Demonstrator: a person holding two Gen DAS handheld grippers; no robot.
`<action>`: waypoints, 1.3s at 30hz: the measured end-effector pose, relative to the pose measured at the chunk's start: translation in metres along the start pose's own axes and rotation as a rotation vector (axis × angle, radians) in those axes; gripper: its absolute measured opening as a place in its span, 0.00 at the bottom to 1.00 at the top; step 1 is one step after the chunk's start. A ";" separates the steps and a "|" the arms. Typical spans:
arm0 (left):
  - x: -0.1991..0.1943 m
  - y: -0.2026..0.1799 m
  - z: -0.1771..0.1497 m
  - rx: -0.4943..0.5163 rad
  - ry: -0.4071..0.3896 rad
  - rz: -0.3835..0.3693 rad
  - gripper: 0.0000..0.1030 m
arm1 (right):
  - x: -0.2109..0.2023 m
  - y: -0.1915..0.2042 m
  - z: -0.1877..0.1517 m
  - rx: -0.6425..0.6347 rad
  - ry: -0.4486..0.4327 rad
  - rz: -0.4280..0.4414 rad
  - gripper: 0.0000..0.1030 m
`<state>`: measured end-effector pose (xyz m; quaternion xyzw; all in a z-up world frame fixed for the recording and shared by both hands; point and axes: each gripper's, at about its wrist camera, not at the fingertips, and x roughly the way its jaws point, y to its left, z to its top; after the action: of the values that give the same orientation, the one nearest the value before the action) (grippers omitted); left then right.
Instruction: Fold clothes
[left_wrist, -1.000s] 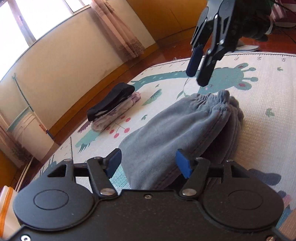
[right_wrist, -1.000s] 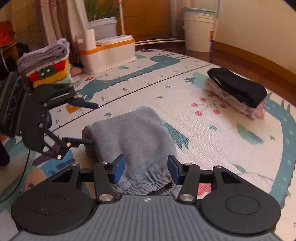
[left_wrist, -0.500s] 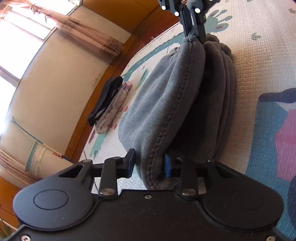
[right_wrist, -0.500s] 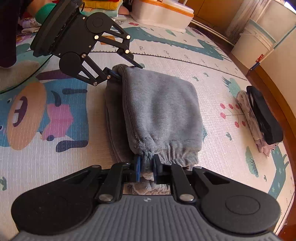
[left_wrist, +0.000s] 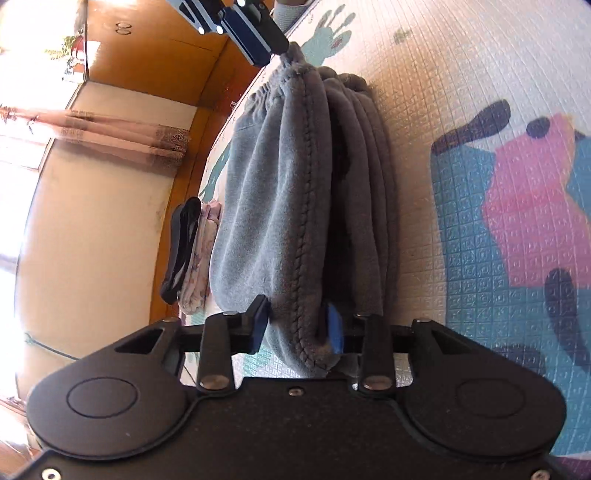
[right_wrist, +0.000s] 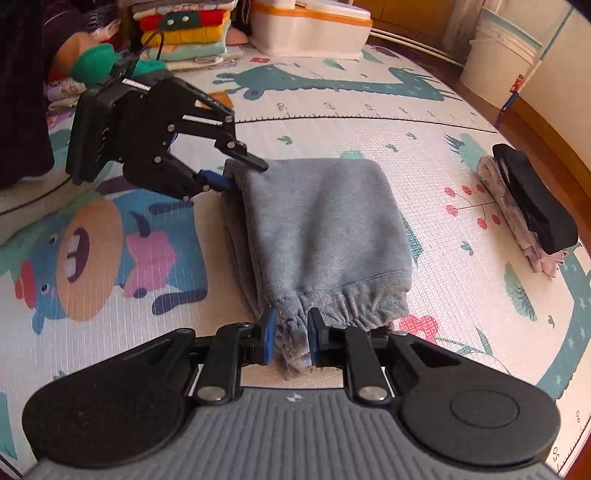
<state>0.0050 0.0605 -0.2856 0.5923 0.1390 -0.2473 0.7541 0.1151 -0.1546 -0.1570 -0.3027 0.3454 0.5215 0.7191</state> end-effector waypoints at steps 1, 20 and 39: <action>-0.007 0.012 0.000 -0.055 -0.002 -0.034 0.46 | 0.000 -0.006 0.006 0.037 -0.031 -0.008 0.19; 0.090 0.084 -0.008 -0.956 -0.017 -0.337 0.57 | 0.080 -0.043 -0.039 0.250 -0.168 -0.156 0.38; 0.045 0.046 0.003 -0.937 -0.032 -0.229 0.64 | 0.059 -0.004 -0.057 0.253 -0.175 -0.148 0.44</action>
<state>0.0672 0.0565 -0.2700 0.1660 0.2882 -0.2483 0.9098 0.1211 -0.1689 -0.2371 -0.1878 0.3211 0.4441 0.8151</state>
